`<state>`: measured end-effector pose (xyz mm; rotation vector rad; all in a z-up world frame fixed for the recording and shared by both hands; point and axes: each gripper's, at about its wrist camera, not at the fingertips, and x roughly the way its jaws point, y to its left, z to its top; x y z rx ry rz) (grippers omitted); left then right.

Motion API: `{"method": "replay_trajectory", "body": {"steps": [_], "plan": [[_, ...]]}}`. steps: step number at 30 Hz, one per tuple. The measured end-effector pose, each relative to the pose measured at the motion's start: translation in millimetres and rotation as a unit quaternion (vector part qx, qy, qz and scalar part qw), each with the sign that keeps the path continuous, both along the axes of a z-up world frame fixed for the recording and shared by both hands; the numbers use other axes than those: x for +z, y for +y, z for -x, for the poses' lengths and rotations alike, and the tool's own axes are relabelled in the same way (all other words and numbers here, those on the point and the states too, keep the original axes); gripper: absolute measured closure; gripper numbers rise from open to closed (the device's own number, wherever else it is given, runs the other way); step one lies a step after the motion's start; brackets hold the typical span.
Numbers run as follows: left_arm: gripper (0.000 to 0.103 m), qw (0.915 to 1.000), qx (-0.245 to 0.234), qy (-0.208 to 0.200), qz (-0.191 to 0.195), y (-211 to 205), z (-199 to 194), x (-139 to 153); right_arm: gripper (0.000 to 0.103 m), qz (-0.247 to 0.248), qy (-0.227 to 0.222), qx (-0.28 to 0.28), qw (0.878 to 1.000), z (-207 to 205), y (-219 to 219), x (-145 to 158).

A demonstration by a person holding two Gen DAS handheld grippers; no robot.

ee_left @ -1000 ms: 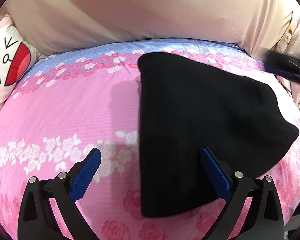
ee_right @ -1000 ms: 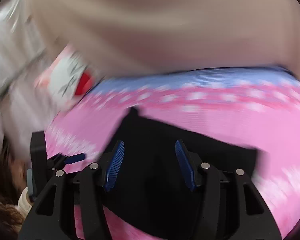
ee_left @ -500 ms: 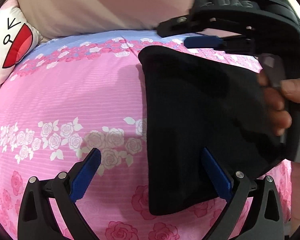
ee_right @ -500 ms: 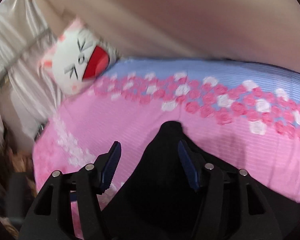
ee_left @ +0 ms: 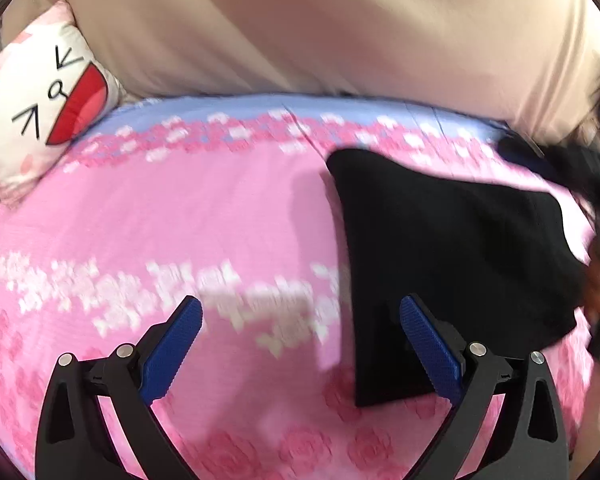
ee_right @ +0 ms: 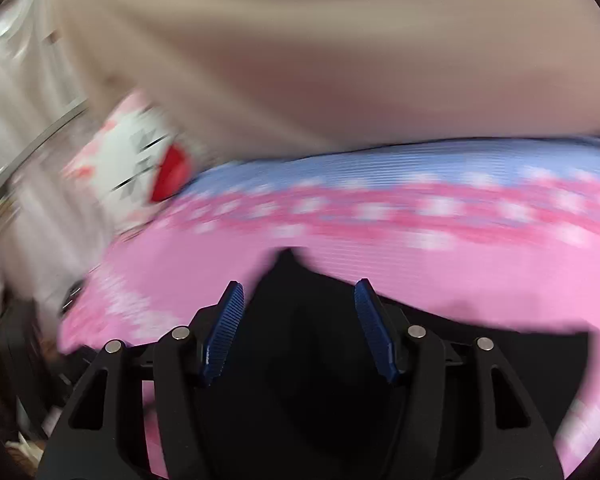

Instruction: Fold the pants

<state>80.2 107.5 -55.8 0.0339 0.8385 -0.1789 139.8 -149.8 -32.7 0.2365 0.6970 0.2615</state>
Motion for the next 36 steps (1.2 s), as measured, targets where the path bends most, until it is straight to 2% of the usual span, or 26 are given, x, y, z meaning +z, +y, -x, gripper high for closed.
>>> {"method": "replay_trajectory", "body": {"steps": [2, 3, 5, 7, 9, 10, 11, 12, 13, 14, 15, 16, 18, 19, 21, 23, 25, 27, 30, 32, 36], "plan": [[0.005, 0.9998, -0.004, -0.015, -0.01, -8.4, -10.9, 9.4, 0.044, 0.044, 0.002, -0.075, 0.996, 19.1, -34.5, -1.2], [0.005, 0.9996, -0.012, -0.024, -0.013, -16.8, -18.6, 14.1, 0.045, 0.049, 0.002, -0.079, 0.996, 24.7, -41.0, -1.2], [0.005, 0.9986, -0.037, -0.028, -0.025, -44.7, -37.2, 18.0, 0.052, 0.032, 0.003, -0.058, 0.998, 31.0, -44.3, -0.7], [0.005, 0.9972, -0.066, -0.022, -0.029, -70.4, -51.4, 11.5, 0.055, 0.023, 0.011, -0.002, 1.0, 31.5, -29.3, -7.2], [0.005, 0.9966, -0.072, 0.008, -0.04, -90.4, -70.9, -7.3, 0.058, 0.074, 0.036, 0.01, 0.997, 17.6, -9.0, -27.0], [0.005, 0.9965, -0.062, 0.026, -0.051, -95.7, -80.4, -20.8, 0.062, 0.11, 0.052, -0.01, 0.993, 9.0, -12.6, -42.1], [0.005, 0.9964, -0.06, 0.037, -0.046, -95.0, -85.7, -31.3, 0.071, 0.122, 0.06, -0.026, 0.99, 3.9, -16.9, -53.2], [0.005, 0.9967, -0.061, 0.049, -0.023, -90.5, -90.1, -37.8, 0.088, 0.082, 0.048, -0.036, 0.995, 5.5, -36.9, -60.2], [0.005, 0.9957, -0.057, 0.069, 0.023, -80.3, -93.9, -41.7, 0.096, 0.04, 0.053, -0.04, 0.997, 7.9, -49.2, -60.4], [0.005, 0.994, -0.053, 0.082, 0.05, -72.8, -96.0, -43.9, 0.098, -0.011, 0.062, -0.047, 0.997, 11.3, -63.9, -59.0], [0.005, 0.9919, -0.05, 0.094, 0.069, -66.7, -97.6, -45.9, 0.098, -0.045, 0.066, -0.056, 0.995, 17.0, -73.5, -54.0], [0.005, 0.9901, -0.045, 0.104, 0.083, -61.7, -96.2, -46.0, 0.095, -0.049, 0.056, -0.061, 0.995, 24.6, -75.1, -46.3], [0.005, 0.992, -0.032, 0.093, 0.08, -59.4, -86.3, -39.2, 0.092, -0.034, 0.031, -0.05, 0.998, 41.4, -68.6, -28.6], [0.005, 0.9948, -0.026, 0.076, 0.063, -61.3, -79.6, -32.3, 0.092, -0.021, 0.028, -0.041, 0.999, 48.9, -63.7, -28.2], [0.005, 0.9985, -0.023, 0.045, 0.024, -67.3, -73.2, -21.3, 0.094, 0.028, 0.062, -0.039, 0.997, 45.2, -59.1, -48.5], [0.005, 0.9994, -0.021, 0.014, -0.021, -77.8, -66.0, -13.4, 0.096, 0.002, 0.052, -0.049, 0.997, 53.5, -68.5, -54.4], [0.005, 0.9985, -0.026, 0.0, -0.047, -83.9, -56.5, -6.7, 0.091, -0.01, 0.025, -0.063, 0.998, 74.1, -71.8, -35.6], [0.005, 0.9981, -0.035, -0.005, -0.051, -86.7, -43.4, 0.6, 0.091, 0.016, 0.004, -0.075, 0.997, 89.2, -75.4, -24.4], [0.005, 0.9971, -0.045, -0.015, -0.059, -91.5, -26.2, 4.4, 0.089, 0.058, 0.022, -0.114, 0.991, 104.8, -98.7, -28.8], [0.005, 0.9966, -0.053, -0.009, -0.062, -98.7, -20.9, 1.7, 0.089, 0.062, 0.042, -0.128, 0.989, 107.5, -115.9, -38.4], [0.005, 0.994, -0.076, -0.001, -0.078, -125.7, -12.7, -7.7, 0.089, 0.042, 0.053, -0.102, 0.993, 97.3, -132.9, -51.9]]}}
